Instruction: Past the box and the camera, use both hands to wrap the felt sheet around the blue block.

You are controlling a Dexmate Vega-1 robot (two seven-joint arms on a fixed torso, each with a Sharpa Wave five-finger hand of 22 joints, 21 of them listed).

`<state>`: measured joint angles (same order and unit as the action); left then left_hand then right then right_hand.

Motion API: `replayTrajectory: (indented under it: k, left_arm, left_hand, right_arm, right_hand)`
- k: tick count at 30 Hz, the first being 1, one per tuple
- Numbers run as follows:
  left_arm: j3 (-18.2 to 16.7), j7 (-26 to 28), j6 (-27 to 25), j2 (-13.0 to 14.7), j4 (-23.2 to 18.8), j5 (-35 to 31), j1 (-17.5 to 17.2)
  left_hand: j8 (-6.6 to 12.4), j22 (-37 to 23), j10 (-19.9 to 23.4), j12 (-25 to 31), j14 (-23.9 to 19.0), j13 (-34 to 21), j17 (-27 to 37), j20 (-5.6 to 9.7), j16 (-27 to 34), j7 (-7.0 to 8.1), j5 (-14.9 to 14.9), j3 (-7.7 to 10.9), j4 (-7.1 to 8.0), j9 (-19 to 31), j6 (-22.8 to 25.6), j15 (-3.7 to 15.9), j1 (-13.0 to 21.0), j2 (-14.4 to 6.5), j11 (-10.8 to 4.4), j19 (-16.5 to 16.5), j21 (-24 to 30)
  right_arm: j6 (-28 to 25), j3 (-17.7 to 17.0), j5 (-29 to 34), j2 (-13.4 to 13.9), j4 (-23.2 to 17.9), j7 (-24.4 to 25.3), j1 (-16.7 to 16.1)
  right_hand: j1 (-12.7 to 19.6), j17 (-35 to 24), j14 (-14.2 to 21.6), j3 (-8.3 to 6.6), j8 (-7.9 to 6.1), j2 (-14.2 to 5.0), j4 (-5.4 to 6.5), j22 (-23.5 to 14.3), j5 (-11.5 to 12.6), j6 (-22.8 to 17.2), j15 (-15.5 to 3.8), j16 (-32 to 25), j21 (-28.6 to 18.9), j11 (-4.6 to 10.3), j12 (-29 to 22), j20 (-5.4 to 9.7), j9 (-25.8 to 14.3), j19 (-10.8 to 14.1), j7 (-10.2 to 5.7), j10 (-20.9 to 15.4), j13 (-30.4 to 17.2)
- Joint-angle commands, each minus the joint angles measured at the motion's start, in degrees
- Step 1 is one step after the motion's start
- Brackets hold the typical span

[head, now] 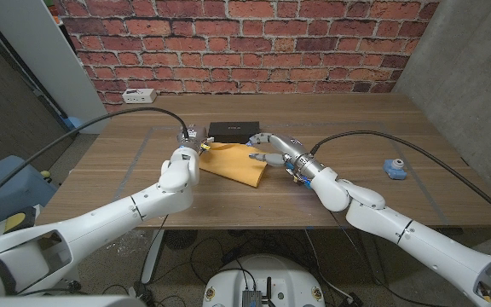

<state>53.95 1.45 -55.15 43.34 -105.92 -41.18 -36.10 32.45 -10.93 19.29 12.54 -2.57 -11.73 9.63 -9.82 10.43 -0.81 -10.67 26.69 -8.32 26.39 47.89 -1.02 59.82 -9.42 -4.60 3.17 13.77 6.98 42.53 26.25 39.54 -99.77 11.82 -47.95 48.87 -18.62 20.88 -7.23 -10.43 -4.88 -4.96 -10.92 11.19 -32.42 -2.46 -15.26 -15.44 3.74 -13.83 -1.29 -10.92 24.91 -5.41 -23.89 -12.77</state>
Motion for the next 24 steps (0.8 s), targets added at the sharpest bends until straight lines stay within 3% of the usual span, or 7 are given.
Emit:
replayTrajectory:
  k: [1, 7, 13, 20, 23, 24]
  left_arm:
    - [0.50, -0.93, -0.64, -1.36, 0.88, -2.12, 0.45]
    - [0.46, -1.11, -1.00, -1.62, 0.87, -2.72, 0.34]
    - [0.27, -1.22, -1.03, -1.67, 0.62, -3.04, 0.13]
    - [-0.49, -0.78, -1.66, -1.24, -0.62, -3.45, -0.77]
    - [-0.80, 0.18, -2.00, -0.91, -1.49, -4.11, -1.50]
    - [-0.81, 0.50, -2.23, -0.83, -1.76, -4.52, -1.71]
  left_hand:
    - [0.58, -0.19, 0.47, 0.16, -0.61, -0.12, -0.03, 0.11, 0.04, -3.33, -0.49, -0.03, -0.13, 2.81, 3.93, 0.12, -0.36, -0.08, 0.19, -0.06, 0.04]
    - [0.48, -0.20, 0.46, 0.11, -0.57, -0.12, -0.03, 0.12, 0.02, -3.38, -0.51, -0.07, -0.12, 2.75, 3.82, 0.11, -0.42, -0.10, 0.27, -0.07, 0.01]
    - [0.40, -0.20, 0.31, 0.02, -0.56, -0.12, -0.03, 0.05, 0.00, -3.10, -0.53, -0.10, -0.13, 2.69, 3.73, 0.08, -0.47, -0.12, 0.45, -0.17, -0.05]
    - [-0.08, -0.22, -0.07, -0.17, -0.35, -0.14, -0.01, 0.06, -0.06, -2.27, -0.55, -0.23, -0.04, 2.41, 2.94, 0.02, -0.67, -0.10, 0.48, -0.49, -0.20]
    - [-1.94, -0.26, -0.29, -0.27, -0.34, -0.19, 0.06, -0.19, 0.00, -1.38, -0.50, -0.77, 0.38, 1.80, -0.98, 0.04, -1.52, 0.05, 0.60, -0.86, -0.37]
    - [-3.94, -0.30, -1.20, -0.55, -0.20, -0.22, 0.07, -0.17, -0.03, -1.05, -0.48, -1.27, 0.75, 1.08, -4.71, -0.10, -2.42, 0.10, 0.73, -0.85, -0.37]
  right_arm:
    - [-5.31, 2.27, -4.04, 0.92, -1.73, -20.11, 4.34]
    - [-6.68, 2.83, -4.68, 0.75, -1.75, -22.66, 5.17]
    - [-7.53, 3.57, -6.28, 0.14, -0.32, -25.45, 6.60]
    - [-9.80, 4.78, -5.72, 0.12, -0.23, -27.70, 7.80]
    - [-10.72, 5.29, -5.40, 0.06, -0.30, -28.47, 8.26]
    - [-10.71, 5.40, -5.44, 0.04, -0.21, -28.58, 8.37]
  right_hand:
    - [-3.21, 0.87, -2.98, 1.64, 0.46, 1.96, 0.74, 0.00, 0.50, 3.94, -4.63, 1.76, 0.96, -0.75, 1.61, -0.88, 0.00, -2.08, -0.18, 2.72, 0.08]
    - [-4.32, 1.37, -4.90, 1.96, 0.38, 1.89, 1.06, 0.06, 0.97, 5.85, -4.60, 2.70, 1.62, -0.98, 2.17, -1.34, -0.02, -3.30, -0.05, 3.99, 0.16]
    - [-7.36, 1.65, -6.87, 2.13, 0.19, -0.22, 2.91, 0.18, 1.04, 7.42, -4.50, 3.33, 2.68, -1.42, 2.68, -2.18, 0.01, -5.42, 0.01, 5.55, 0.31]
    - [-8.55, 2.15, -6.80, 2.53, -0.21, -0.06, 3.26, 0.24, 0.89, 7.33, -3.59, 3.33, 3.05, -1.78, 2.37, -2.63, 0.05, -6.15, 0.20, 5.09, 0.42]
    - [-8.80, 2.49, -5.50, 2.55, -0.57, -0.09, 3.24, 0.26, 0.89, 6.56, -3.61, 2.91, 3.04, -1.76, 2.15, -2.79, 0.07, -6.05, 0.68, 4.55, 0.47]
    - [-8.80, 2.58, -5.31, 2.53, -0.67, -0.09, 3.20, 0.27, 0.89, 6.31, -3.67, 2.87, 3.02, -1.79, 2.15, -2.88, 0.08, -5.98, 0.88, 4.53, 0.48]
